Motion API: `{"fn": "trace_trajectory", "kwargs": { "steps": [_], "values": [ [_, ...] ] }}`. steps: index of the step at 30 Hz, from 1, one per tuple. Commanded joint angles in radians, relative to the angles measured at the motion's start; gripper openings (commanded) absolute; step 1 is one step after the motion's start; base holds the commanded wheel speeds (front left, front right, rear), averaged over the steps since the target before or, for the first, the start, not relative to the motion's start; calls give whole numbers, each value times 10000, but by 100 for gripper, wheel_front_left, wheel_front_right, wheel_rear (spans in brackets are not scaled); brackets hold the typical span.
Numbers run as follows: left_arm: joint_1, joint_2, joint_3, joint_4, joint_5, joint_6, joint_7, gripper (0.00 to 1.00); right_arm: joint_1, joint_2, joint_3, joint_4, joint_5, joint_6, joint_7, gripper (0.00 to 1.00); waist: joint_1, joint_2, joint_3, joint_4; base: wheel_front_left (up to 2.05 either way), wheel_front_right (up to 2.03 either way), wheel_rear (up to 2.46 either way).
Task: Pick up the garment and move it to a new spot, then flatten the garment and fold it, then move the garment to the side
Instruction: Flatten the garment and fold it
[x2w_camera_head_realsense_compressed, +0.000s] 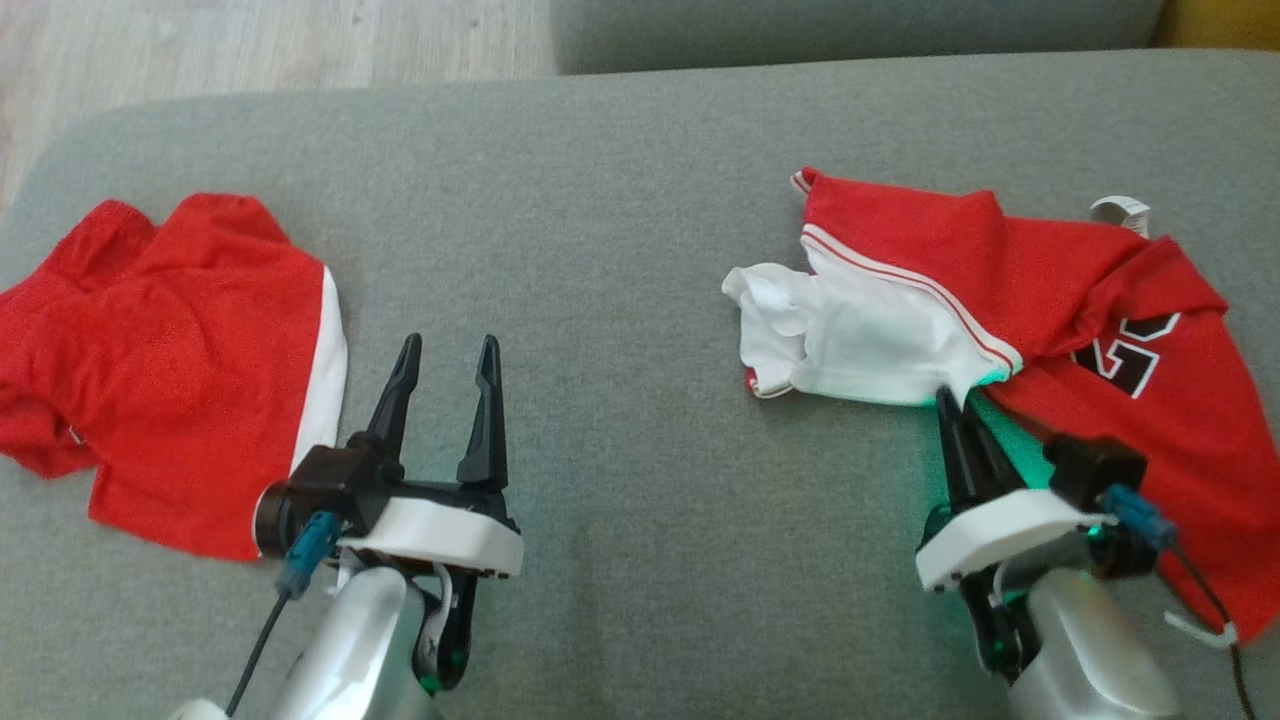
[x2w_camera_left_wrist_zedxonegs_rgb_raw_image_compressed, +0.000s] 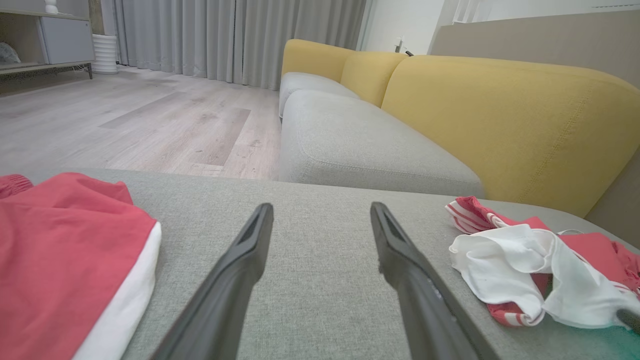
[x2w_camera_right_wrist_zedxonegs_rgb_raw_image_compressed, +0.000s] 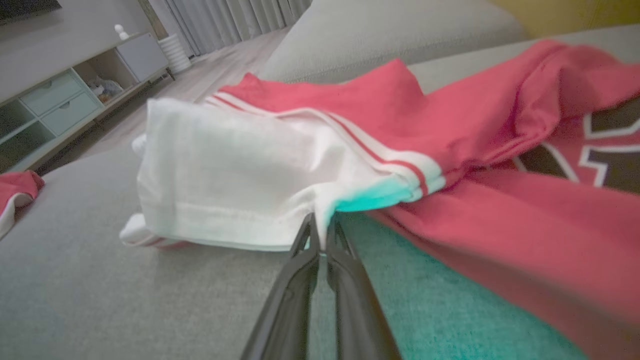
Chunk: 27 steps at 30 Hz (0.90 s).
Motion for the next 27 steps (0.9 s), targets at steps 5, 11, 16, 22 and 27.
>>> {"fn": "trace_trajectory", "kwargs": {
  "steps": [5,11,16,22,27],
  "values": [
    [-253,32,283,-173,-13,78,-95,100,86,-22,91,-1875,-121,-9,-136,0,-1,0,-372,-142,0,0,0],
    [-209,32,171,-208,-146,125,-95,100,262,-33,-112,-3202,62,-9,-95,0,-1,0,-514,-78,0,0,0],
    [-262,32,19,-285,-280,158,-95,100,-317,-331,-551,-4047,313,-9,737,0,-1,0,-341,190,0,0,0],
    [-500,32,-252,-387,-438,199,-95,100,-1794,-896,-1435,-4054,599,-9,1951,0,-1,0,176,705,0,0,0],
    [-811,32,-556,-411,-622,242,-95,100,-3867,-1538,-2823,-2627,830,-9,3070,0,-1,0,704,1398,0,0,0]
  ]
}}
